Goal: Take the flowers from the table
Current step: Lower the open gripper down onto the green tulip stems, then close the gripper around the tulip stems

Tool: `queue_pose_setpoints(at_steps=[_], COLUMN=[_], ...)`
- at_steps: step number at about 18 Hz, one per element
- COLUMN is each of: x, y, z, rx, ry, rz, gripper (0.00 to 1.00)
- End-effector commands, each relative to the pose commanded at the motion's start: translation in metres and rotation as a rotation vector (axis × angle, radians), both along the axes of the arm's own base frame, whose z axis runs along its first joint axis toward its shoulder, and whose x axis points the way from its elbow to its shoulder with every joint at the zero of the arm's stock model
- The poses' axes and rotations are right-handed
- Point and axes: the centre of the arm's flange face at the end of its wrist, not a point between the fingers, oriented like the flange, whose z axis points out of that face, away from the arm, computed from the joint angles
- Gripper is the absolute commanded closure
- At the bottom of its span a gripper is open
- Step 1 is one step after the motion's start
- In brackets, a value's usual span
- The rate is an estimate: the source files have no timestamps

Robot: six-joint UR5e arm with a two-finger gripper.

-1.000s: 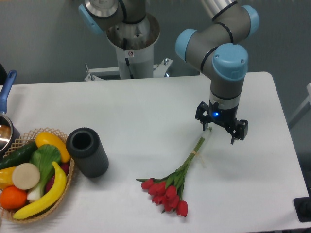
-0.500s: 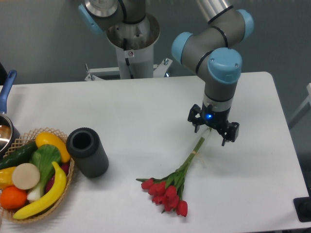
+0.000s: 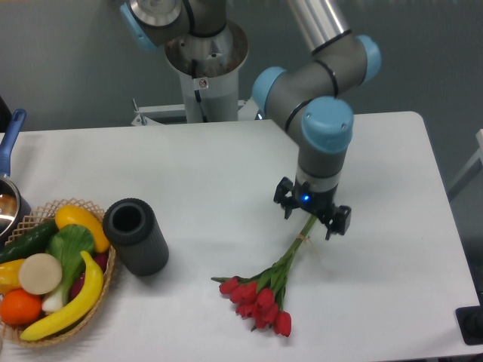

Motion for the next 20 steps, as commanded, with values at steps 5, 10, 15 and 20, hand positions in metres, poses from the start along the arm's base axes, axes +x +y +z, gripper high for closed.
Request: queue_pose_setpoints(at_steps=[5, 10, 15, 20], x=[0.001, 0.001, 0.004, 0.004], y=[0.010, 0.021, 0.030, 0.029], z=[-0.027, -0.047, -0.059, -0.059], rx=[-0.020, -0.054, -0.056, -0.055], ry=[-0.028, -0.030, -0.045, -0.048], rz=[-0.004, -0.017, -0.032, -0.035], gripper=[0.00, 0.00, 0.24, 1.00])
